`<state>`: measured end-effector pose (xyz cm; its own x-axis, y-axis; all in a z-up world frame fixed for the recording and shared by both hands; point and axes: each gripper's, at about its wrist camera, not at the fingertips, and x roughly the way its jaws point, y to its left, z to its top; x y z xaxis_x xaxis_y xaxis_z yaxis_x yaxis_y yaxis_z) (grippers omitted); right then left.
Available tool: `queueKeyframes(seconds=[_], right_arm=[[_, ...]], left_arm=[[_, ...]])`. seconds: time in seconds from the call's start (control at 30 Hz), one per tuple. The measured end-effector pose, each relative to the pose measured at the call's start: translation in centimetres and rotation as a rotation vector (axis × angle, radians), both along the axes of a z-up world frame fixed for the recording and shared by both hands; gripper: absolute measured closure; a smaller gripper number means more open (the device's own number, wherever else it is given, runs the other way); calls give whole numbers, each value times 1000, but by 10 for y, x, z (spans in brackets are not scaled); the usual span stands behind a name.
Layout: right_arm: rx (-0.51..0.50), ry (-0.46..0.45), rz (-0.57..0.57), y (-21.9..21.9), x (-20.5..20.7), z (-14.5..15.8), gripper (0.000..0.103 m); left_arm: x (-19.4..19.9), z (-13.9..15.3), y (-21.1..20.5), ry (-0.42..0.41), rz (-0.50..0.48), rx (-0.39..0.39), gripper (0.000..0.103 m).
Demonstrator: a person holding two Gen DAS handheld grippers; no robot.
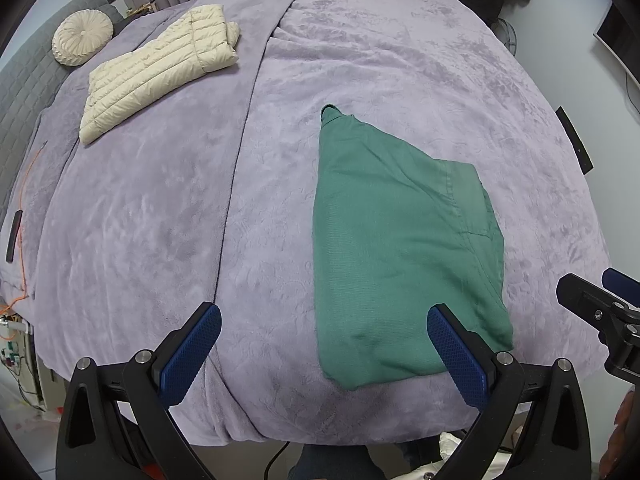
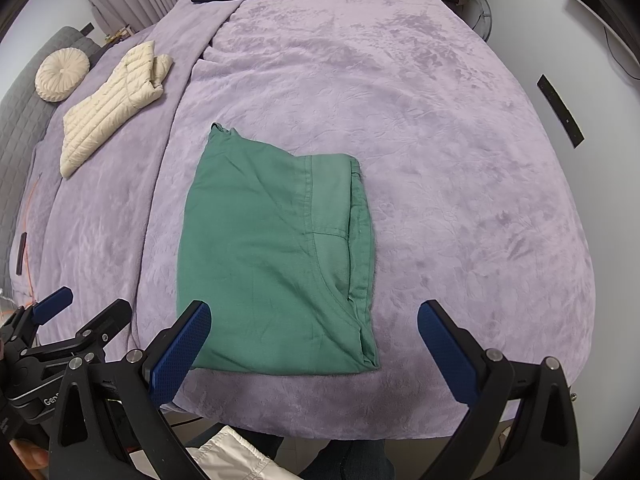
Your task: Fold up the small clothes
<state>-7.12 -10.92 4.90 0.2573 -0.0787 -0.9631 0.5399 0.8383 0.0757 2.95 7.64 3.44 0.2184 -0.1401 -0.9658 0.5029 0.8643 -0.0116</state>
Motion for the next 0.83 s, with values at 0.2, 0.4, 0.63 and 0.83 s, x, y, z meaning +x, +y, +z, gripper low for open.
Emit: queueKeyframes(seconds=[0.2, 0.4, 0.63, 0.83], right_arm=[[1, 1, 2, 0, 0, 0, 0], [8, 5, 5, 3, -3, -4, 0], [16, 15, 20, -7, 4, -8, 0], [21, 20, 19, -9, 5, -10, 0]], left_arm=[[-1, -1, -2, -2, 4, 4, 0], [3, -4, -4, -5, 16, 23, 0], [6, -5, -3, -8, 38, 26, 0], [5, -5, -5, -12, 30, 24, 0]])
